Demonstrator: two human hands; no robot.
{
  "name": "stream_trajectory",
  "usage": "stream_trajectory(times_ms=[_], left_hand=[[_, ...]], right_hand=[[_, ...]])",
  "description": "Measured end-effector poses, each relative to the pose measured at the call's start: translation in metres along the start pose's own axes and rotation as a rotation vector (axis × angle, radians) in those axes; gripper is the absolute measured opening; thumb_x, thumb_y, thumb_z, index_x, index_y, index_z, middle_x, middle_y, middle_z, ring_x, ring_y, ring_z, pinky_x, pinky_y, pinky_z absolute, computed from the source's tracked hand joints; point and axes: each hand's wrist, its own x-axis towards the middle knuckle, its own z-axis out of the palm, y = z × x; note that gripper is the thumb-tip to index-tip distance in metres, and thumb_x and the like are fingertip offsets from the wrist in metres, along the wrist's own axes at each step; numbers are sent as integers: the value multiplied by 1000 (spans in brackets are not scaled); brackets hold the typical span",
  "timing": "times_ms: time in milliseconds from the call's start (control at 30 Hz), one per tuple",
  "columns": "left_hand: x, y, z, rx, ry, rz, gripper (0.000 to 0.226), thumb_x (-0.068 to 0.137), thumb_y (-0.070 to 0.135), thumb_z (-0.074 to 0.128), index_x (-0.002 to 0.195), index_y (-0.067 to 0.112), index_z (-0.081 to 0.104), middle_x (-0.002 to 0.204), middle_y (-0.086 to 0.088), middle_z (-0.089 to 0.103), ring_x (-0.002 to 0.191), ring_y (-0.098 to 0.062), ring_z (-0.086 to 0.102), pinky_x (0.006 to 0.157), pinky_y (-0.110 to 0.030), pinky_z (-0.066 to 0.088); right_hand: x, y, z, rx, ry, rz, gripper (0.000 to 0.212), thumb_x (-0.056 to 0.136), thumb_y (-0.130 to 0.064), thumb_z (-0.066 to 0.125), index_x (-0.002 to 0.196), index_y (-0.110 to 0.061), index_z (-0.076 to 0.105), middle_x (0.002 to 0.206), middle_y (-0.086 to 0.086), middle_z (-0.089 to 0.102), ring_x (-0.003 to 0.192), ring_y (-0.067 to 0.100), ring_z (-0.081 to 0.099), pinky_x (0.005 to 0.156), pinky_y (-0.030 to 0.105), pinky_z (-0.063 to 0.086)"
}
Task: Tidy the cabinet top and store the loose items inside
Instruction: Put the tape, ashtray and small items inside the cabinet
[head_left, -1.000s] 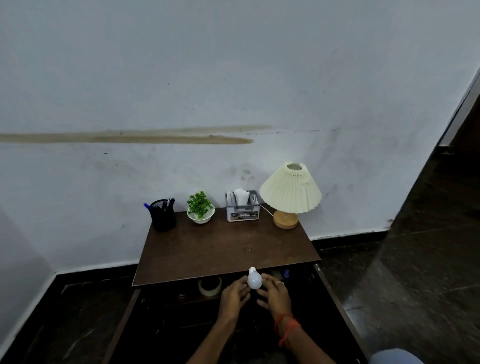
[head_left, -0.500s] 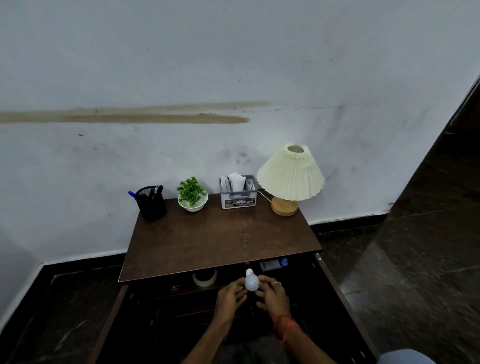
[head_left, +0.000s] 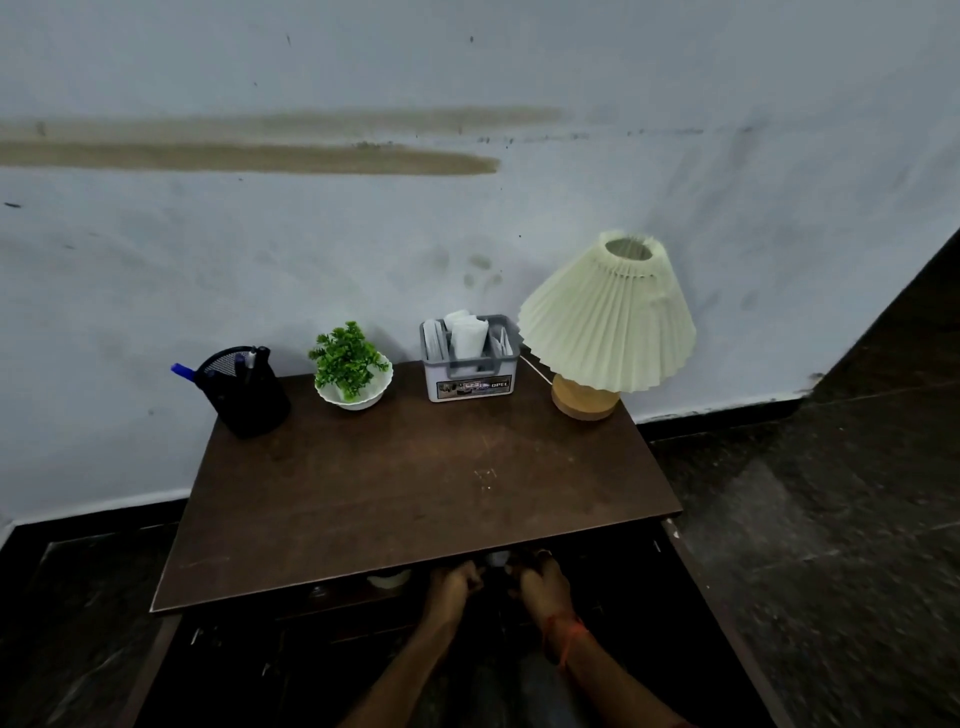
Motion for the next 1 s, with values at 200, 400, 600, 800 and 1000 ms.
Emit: stream_trajectory(times_ms=[200, 400, 600, 800, 1000], left_hand=[[35, -12, 2, 173, -21, -39, 51, 92, -13, 32, 51, 14, 45, 61, -5, 43, 59, -15, 39, 58, -19, 35], [41, -15, -1, 156, -27, -60, 51, 93, -11, 33, 49, 12, 47, 63, -5, 48, 62, -17, 43, 65, -25, 38], [22, -9, -5, 72, 7, -28, 57, 89, -18, 36, 43, 14, 48, 62, -2, 47, 60, -17, 41, 62, -27, 41], [-22, -10, 2, -125, -59, -10, 30, 86, -24, 34, 100, -22, 60, 83, -16, 64, 41, -3, 59, 51, -15, 49], [-78, 21, 22, -82, -238, 123, 43, 79, -23, 43, 79, 12, 68, 58, 12, 70, 58, 0, 67, 55, -11, 49]], right_hand=[[-4, -25, 9, -45, 24, 92, 40, 87, -3, 51, 126, 6, 55, 131, 23, 57, 123, 36, 53, 99, 34, 41], [3, -27, 16, 15, 24, 119, 38, 89, 9, 41, 125, 10, 54, 131, 25, 56, 122, 36, 53, 86, 24, 37], [-5, -20, 13, 41, -7, 76, 36, 84, 2, 48, 117, 1, 62, 127, 21, 59, 121, 36, 54, 102, 36, 42], [-12, 10, -10, 125, -88, -2, 48, 56, -24, 60, 104, -24, 68, 102, 5, 72, 98, 23, 67, 95, 43, 53], [-66, -19, -57, 174, -99, -25, 49, 60, -15, 65, 109, -19, 61, 100, 1, 70, 94, 18, 64, 80, 32, 54]])
